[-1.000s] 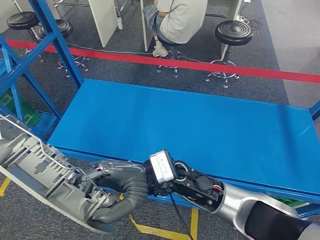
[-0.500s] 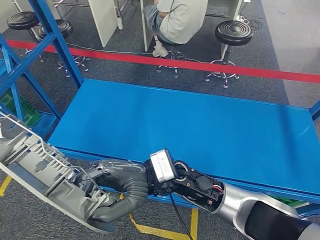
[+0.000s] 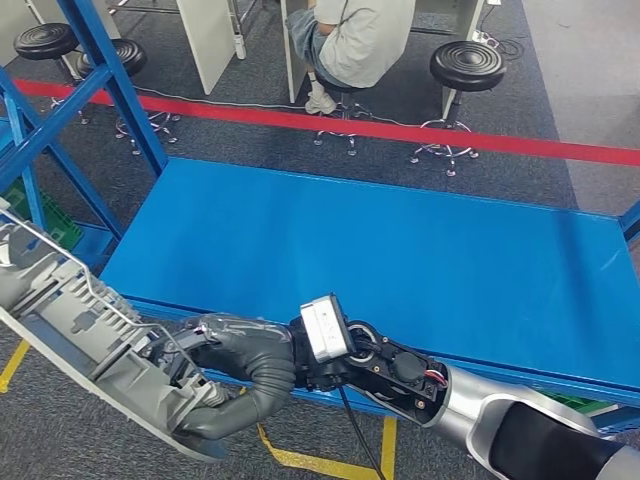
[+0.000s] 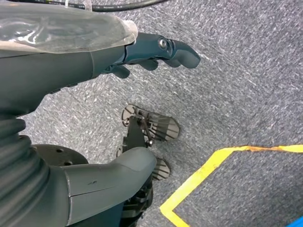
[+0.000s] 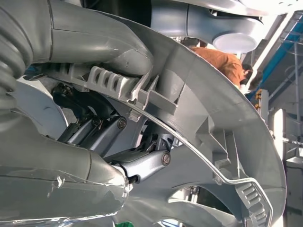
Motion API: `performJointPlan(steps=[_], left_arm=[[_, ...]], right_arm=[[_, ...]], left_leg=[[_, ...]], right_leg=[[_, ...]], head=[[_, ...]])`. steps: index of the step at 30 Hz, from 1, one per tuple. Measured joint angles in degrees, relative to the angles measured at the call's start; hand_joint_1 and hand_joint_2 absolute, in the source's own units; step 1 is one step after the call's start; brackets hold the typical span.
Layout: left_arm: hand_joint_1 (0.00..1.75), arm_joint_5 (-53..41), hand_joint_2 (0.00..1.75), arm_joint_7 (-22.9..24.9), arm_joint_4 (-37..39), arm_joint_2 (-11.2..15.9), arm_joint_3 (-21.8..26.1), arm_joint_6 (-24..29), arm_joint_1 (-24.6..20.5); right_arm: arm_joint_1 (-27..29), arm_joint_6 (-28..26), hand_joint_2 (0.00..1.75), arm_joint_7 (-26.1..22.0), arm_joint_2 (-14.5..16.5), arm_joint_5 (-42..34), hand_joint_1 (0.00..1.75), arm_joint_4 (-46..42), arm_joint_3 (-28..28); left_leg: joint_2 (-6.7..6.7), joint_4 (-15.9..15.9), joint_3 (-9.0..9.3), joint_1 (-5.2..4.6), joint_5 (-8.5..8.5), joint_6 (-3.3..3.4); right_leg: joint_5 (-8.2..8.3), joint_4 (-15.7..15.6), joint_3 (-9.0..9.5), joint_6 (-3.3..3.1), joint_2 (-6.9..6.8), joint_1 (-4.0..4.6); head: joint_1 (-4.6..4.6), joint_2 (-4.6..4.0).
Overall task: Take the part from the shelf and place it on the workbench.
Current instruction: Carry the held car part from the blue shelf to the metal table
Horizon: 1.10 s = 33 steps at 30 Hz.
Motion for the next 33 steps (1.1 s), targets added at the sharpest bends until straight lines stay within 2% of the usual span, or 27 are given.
performJointPlan(steps=[19, 33], left_arm=[[0.0, -0.4, 1.75, -0.1, 0.0, 1.2, 0.0, 0.4, 0.1], [0.0, -2.1, 1.75, 3.5, 0.0, 1.9, -0.1, 1.0, 0.0]], right_arm=[[0.0, -1.1, 1.75, -0.2, 0.0, -0.6, 1.75, 0.0, 0.0], [0.4, -1.8, 1.75, -1.5, -0.1, 0.3, 1.75, 0.0, -0.8]], left_leg=[[0.0, 0.0, 0.0, 0.0, 0.0, 0.0], [0.0, 0.0, 0.01, 0.0, 0.0, 0.0]], right_leg=[[0.0, 0.0, 0.0, 0.0, 0.0, 0.0], [0.0, 0.0, 0.0, 0.0, 0.0, -0.01]], head=[[0.01, 0.0], [0.0, 0.0]])
